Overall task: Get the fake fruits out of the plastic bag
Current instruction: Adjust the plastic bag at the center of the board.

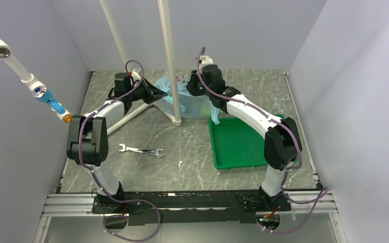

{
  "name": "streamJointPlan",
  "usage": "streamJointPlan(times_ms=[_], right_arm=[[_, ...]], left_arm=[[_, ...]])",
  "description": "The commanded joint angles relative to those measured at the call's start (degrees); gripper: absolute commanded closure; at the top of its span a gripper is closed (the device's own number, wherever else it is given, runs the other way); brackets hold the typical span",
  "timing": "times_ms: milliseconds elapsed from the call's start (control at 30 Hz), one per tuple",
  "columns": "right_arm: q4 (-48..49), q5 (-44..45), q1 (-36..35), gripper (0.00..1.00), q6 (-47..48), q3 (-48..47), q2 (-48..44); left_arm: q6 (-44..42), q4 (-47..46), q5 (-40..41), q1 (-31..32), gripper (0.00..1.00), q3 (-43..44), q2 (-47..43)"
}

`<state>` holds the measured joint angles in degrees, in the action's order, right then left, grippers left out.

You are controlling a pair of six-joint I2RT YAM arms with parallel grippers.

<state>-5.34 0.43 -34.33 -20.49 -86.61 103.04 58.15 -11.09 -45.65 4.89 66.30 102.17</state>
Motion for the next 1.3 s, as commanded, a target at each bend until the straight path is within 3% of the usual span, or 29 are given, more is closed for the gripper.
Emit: streamJointPlan(times_ms=[0,100,567,1033,1267], right_arm=[[5.0,-6.5,-0.2,0.88,-3.6,0.8,1.4],[5.1,-7.2,-0.2,0.94,-4.3,-1.4,3.7],[3.6,-3.9,0.4,0.95,-3.9,-7.3,10.3],[2.1,-1.2,2.9,0.80,-1.8,-11.6,14.3],[-3.3,2.4,2.9,0.75,2.7,-15.9,17.8]], left_arm=[[-1.1,-0.2,-0.8,-0.2,1.00,1.9,-3.6],[-1.8,1.0,-0.2,-0.2,1.00,1.9,-3.9],[-0.8,0.1,-0.6,-0.1,1.00,1.4,-3.5],[-0.4,-0.2,-1.0,0.1,1.00,1.3,-3.3],[-0.4,-0.2,-1.4,0.2,1.00,1.7,-2.9]])
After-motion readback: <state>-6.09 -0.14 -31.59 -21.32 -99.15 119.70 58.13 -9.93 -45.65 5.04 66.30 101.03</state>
